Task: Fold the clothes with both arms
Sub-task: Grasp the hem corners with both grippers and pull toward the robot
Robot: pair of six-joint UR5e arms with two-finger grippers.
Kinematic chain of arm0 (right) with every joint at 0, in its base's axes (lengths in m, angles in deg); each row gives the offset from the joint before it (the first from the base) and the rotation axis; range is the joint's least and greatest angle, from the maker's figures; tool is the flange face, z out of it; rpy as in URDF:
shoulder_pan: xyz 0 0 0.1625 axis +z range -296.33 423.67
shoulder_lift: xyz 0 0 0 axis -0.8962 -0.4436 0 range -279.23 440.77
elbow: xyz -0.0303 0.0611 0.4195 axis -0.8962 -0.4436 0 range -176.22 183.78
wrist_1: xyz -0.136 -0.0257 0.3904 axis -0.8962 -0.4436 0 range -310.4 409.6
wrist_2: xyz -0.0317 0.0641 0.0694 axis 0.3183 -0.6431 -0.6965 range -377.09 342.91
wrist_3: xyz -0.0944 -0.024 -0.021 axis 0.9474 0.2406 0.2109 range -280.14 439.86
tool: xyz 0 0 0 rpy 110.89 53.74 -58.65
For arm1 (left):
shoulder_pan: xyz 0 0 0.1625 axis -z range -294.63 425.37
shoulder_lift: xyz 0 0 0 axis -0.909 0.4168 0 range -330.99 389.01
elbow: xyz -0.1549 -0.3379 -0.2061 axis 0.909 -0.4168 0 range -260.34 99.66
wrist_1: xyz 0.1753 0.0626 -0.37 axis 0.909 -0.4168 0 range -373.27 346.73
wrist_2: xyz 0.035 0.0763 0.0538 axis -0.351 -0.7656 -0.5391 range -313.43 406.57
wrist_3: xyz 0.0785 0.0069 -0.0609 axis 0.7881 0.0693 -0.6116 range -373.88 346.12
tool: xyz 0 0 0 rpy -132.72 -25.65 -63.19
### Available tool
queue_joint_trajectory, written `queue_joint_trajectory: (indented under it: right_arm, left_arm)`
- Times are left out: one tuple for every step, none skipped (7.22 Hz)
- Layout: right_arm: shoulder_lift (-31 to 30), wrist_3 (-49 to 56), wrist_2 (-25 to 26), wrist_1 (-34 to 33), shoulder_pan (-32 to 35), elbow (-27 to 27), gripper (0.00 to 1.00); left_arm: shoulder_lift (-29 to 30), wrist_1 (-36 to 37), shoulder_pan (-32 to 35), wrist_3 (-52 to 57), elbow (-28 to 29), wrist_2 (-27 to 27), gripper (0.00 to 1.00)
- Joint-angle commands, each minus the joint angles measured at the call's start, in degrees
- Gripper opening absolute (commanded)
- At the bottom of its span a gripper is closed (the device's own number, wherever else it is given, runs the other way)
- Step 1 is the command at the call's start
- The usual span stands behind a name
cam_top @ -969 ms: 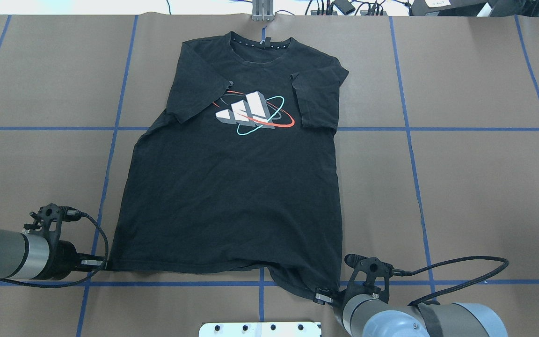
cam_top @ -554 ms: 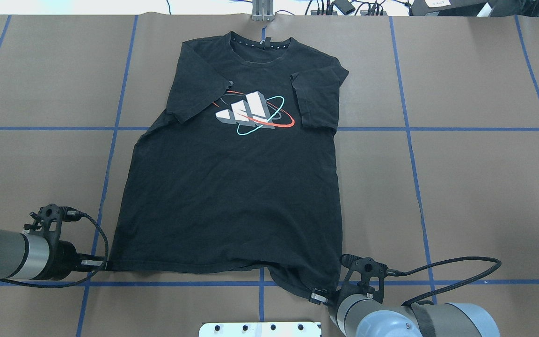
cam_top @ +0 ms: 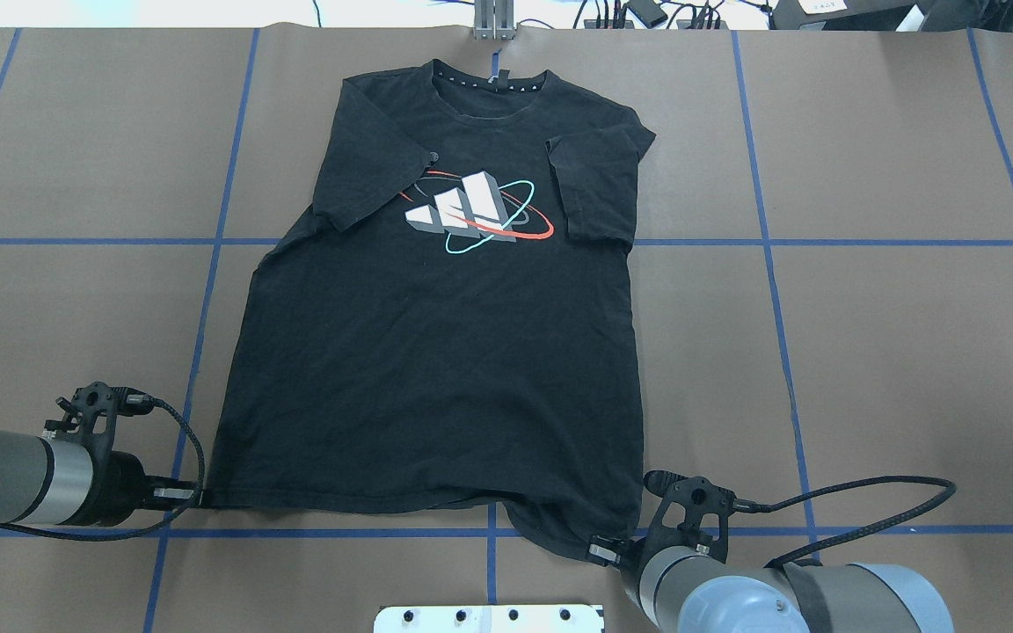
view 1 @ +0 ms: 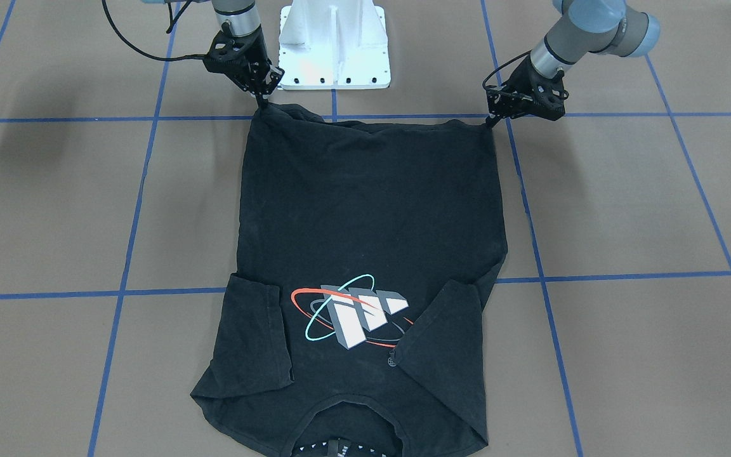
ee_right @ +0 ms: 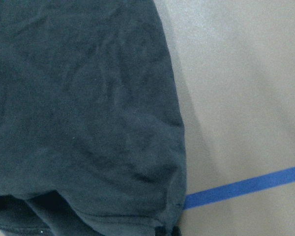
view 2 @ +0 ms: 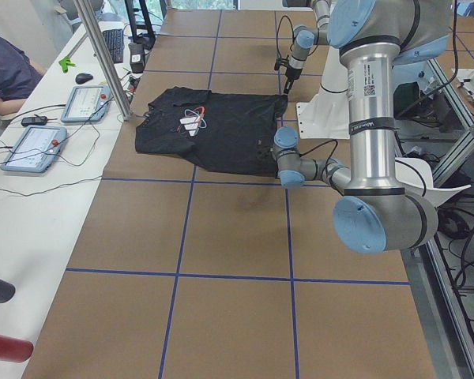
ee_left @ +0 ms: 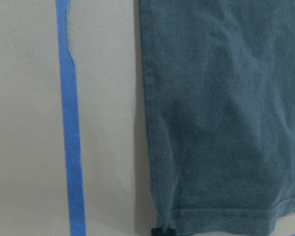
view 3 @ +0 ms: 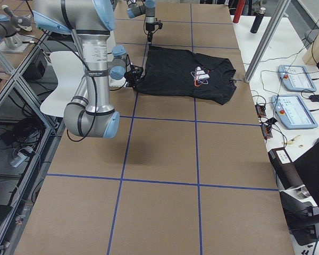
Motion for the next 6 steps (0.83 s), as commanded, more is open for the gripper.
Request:
queue_joint_trajectory:
  right_arm:
    - [-4.4,0.4,-3.5,-0.2,0.9,5.9,0.00]
    - [-7.2,0.9,-6.3,-0.2,1.2,9.5,0.00]
    - [-9.9,2.0,-8.9,-0.2,1.2,12.9,0.00]
    - [-12.6,2.6,-12.9,-0.1,1.2,16.2,0.00]
    - [-15.1,4.3,-14.2,-0.1,-0.8,19.8,0.00]
    - [-17.4,4.4,-14.2,-0.1,-4.1,23.3,0.00]
  left_arm:
    - [-1.4,0.2,0.2,-0.2,-5.1,4.4,0.00]
    - [-3.3,0.2,0.2,-0.1,-8.5,6.3,0.00]
    - [-4.9,0.2,0.3,-0.2,-12.2,10.8,0.00]
    - [-7.7,0.1,0.3,-0.2,-16.6,14.2,0.00]
    - [-10.4,0.0,0.3,-0.2,-21.0,17.8,0.00]
    - [-10.9,-0.3,0.1,-0.3,-23.2,22.2,0.00]
